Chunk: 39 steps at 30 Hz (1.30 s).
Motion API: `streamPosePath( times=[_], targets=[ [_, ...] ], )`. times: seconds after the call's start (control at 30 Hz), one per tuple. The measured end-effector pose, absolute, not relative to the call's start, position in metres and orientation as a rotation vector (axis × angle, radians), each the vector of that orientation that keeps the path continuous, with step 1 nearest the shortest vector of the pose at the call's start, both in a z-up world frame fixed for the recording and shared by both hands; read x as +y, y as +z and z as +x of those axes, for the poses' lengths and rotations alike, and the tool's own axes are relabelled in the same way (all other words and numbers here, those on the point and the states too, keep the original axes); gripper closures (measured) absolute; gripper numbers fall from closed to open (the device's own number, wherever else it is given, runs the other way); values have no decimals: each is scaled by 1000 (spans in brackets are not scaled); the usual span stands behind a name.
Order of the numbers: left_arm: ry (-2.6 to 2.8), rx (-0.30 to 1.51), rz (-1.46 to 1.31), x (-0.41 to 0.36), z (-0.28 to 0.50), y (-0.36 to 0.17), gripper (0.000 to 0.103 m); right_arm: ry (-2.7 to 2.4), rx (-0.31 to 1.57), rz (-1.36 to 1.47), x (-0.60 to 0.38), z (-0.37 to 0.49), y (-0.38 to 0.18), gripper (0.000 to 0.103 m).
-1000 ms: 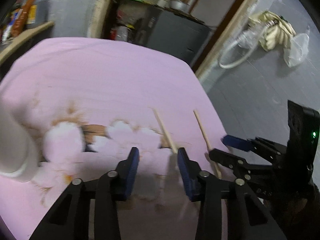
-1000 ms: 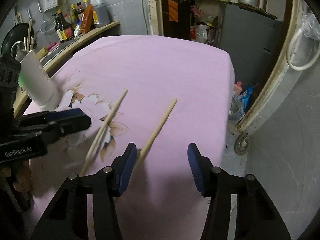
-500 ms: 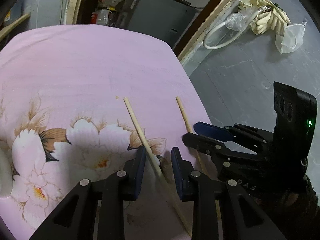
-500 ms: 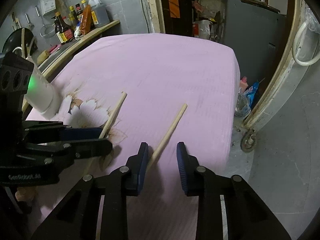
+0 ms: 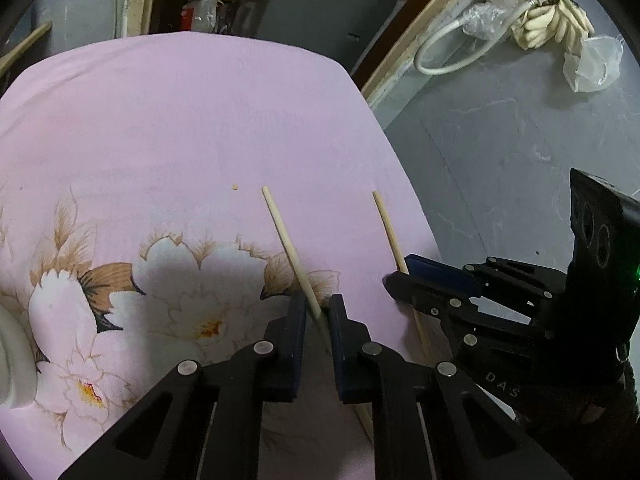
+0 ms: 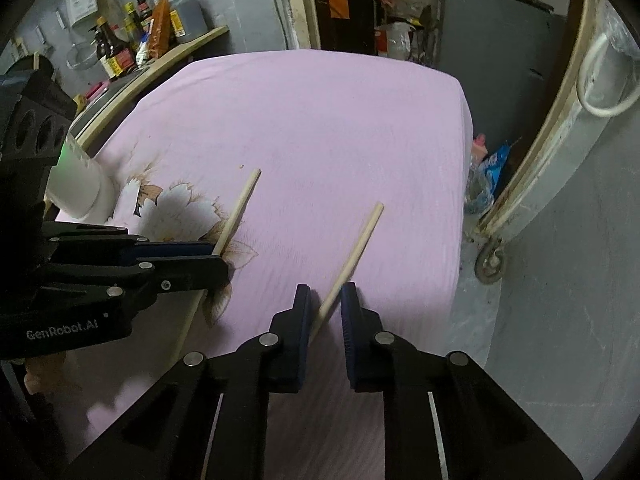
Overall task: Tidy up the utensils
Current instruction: 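Grasp one wooden chopstick with the left gripper while the right gripper grasps the other, then lift the chopstick toward the holder with the left gripper while the right gripper carries its chopstick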
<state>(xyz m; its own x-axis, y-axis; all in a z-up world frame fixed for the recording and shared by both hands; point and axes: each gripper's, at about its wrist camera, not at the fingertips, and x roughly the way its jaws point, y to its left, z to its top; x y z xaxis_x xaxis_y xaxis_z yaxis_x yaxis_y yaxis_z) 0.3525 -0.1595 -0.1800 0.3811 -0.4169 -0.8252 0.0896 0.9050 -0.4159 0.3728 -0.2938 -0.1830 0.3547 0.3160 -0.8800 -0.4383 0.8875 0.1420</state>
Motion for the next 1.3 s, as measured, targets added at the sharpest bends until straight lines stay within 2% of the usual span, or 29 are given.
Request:
streamPosePath(
  times=[0.13, 0.23, 0.47, 0.73, 0.97, 1.3],
  targets=[
    [-334, 1170, -345, -159, 357, -181, 93, 450, 1105, -94, -294, 372, -186, 92],
    [-320, 1179, -382, -156, 357, -183, 97, 442, 1092, 4, -297, 368, -189, 99],
    [-372, 1122, -428, -152, 331, -179, 98, 411, 994, 135, -301, 341, -181, 99],
    [-366, 849, -390, -124, 278, -121, 98, 393, 713, 255, -299, 299, -128, 99],
    [-345, 579, -272, -88, 230, -53, 98, 362, 437, 254, -259, 261, -71, 99],
    [-230, 306, -229, 13, 204, 23, 98, 428, 121, 250, -181, 234, 22, 99]
  ],
)
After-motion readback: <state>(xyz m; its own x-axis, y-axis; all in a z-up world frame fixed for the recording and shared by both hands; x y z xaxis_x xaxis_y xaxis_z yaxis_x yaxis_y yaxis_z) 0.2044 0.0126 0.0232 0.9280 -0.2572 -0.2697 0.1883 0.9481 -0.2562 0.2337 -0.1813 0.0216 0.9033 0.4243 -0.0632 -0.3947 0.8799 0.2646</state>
